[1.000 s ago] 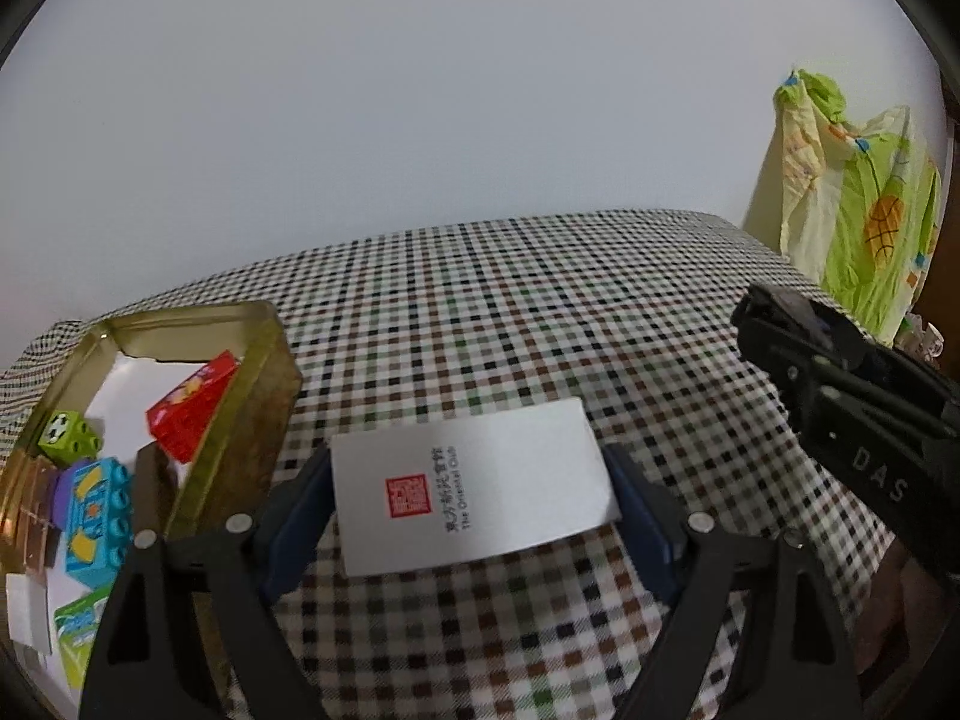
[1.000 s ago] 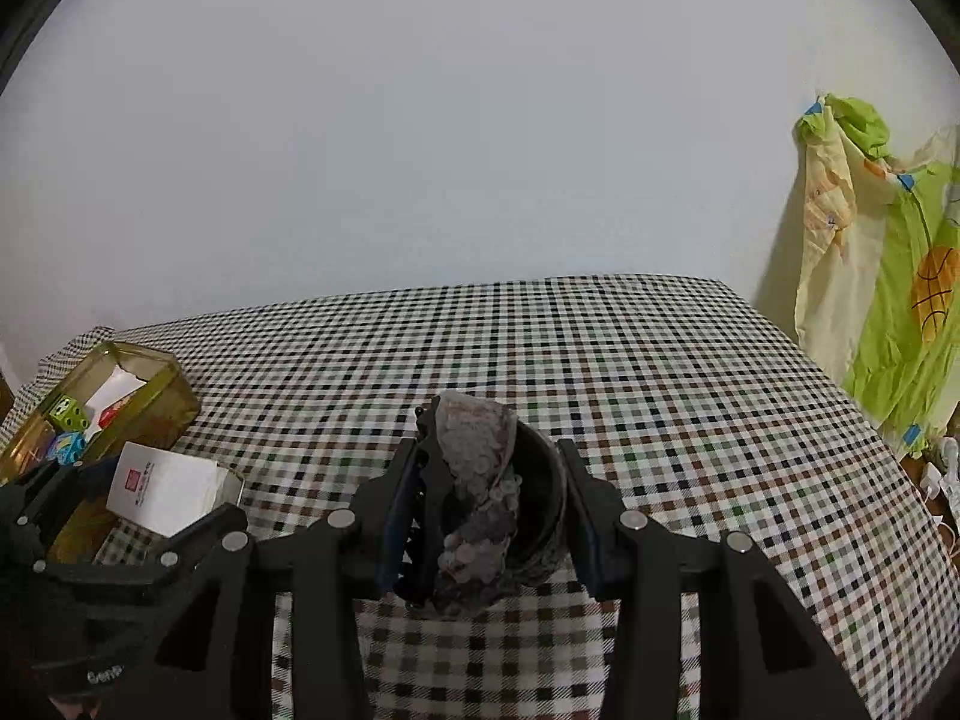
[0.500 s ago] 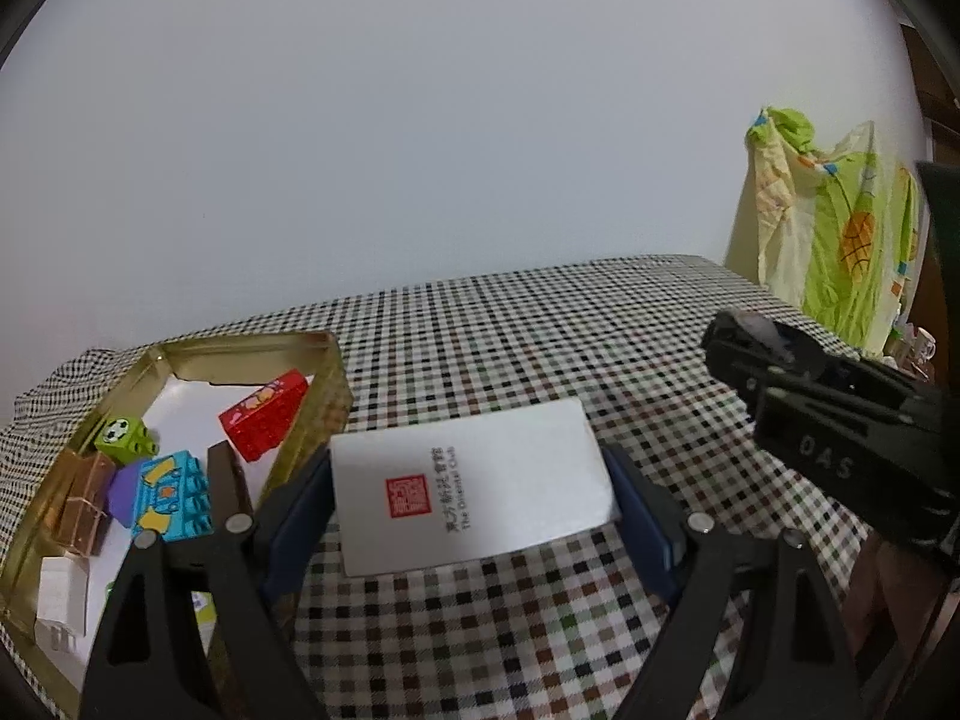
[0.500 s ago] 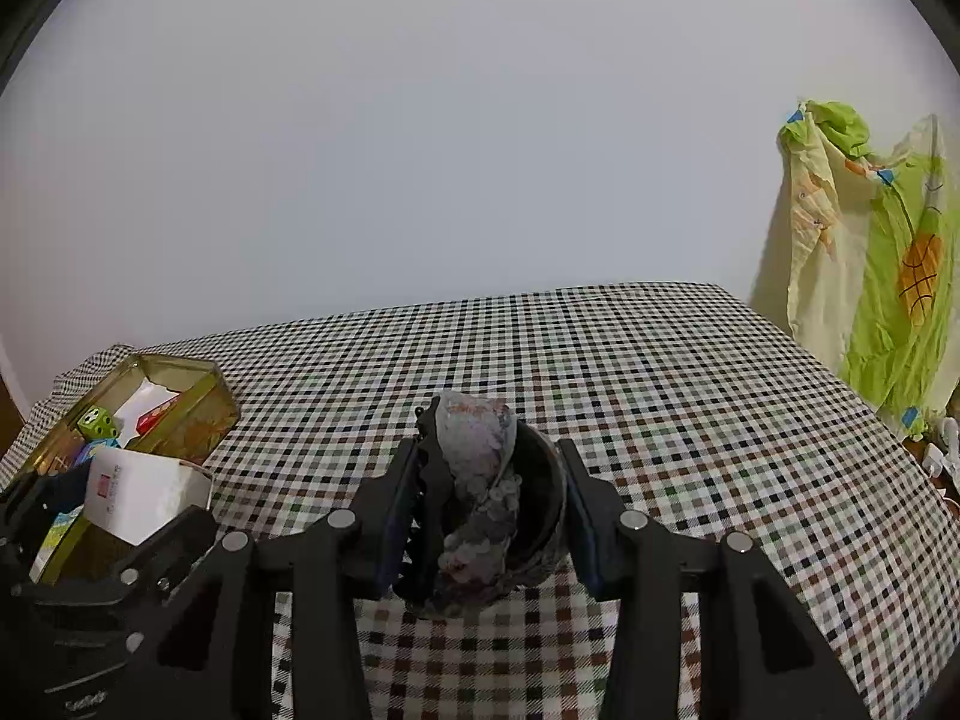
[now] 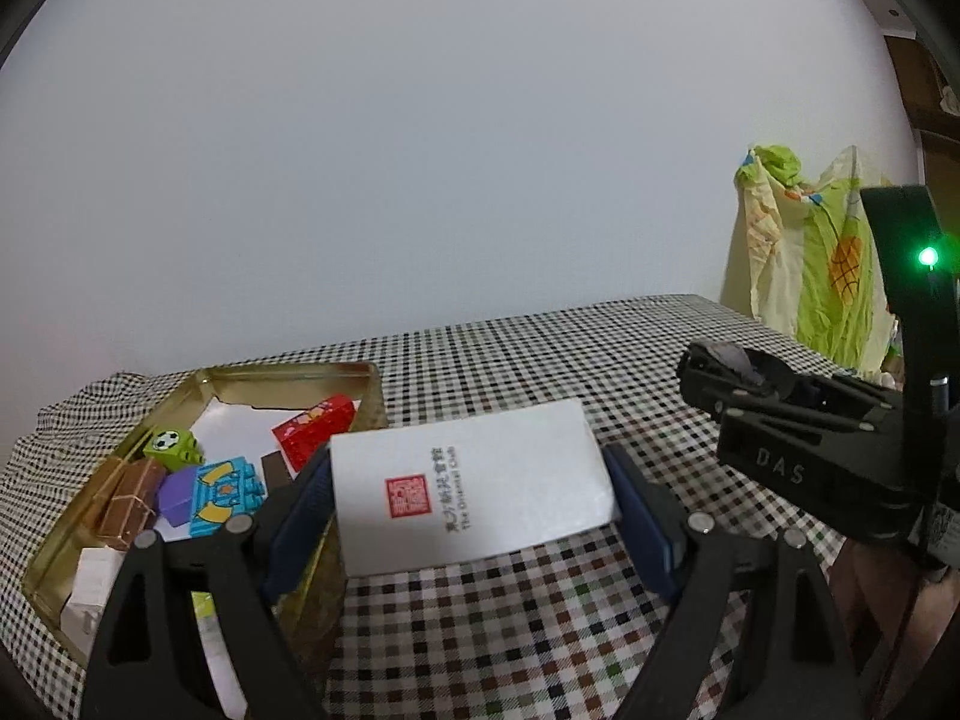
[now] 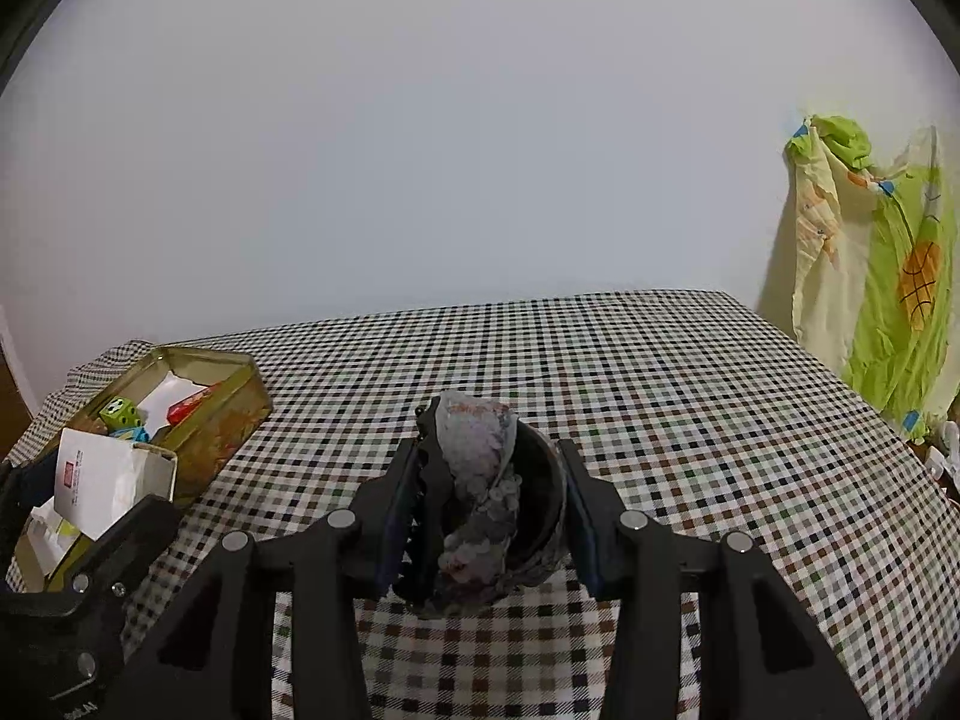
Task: Organize rigid objects
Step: 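Lift the white card box and grey pouch and carry them toward the tray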
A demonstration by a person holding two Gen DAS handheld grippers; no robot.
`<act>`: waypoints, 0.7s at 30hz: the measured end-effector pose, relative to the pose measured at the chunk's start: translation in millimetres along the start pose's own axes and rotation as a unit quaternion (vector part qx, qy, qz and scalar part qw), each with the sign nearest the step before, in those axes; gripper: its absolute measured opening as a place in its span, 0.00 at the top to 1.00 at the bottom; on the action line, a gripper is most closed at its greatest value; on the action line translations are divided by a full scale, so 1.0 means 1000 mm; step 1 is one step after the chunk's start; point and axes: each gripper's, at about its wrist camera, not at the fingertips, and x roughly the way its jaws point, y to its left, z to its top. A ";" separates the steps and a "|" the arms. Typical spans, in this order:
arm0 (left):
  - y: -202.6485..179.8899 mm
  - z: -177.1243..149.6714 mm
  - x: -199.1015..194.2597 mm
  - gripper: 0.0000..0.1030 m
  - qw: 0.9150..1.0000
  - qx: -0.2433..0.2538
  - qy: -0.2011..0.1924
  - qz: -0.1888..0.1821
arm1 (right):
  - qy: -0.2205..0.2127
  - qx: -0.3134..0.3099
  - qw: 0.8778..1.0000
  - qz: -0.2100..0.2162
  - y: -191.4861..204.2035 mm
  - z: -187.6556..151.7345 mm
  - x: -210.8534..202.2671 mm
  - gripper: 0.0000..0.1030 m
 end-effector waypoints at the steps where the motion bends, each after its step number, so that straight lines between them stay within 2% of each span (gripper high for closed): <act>1: 0.000 -0.001 -0.002 0.16 1.000 0.002 -0.003 0.001 | -0.001 -0.001 1.000 0.001 0.002 -0.001 -0.001 0.54; 7: 0.000 -0.003 -0.014 0.16 1.000 0.013 -0.024 0.005 | -0.002 0.002 1.000 0.015 0.007 -0.003 -0.005 0.54; 21: 0.017 -0.007 -0.026 0.16 0.999 -0.009 -0.045 0.026 | -0.015 -0.006 0.999 0.027 0.024 -0.008 -0.015 0.54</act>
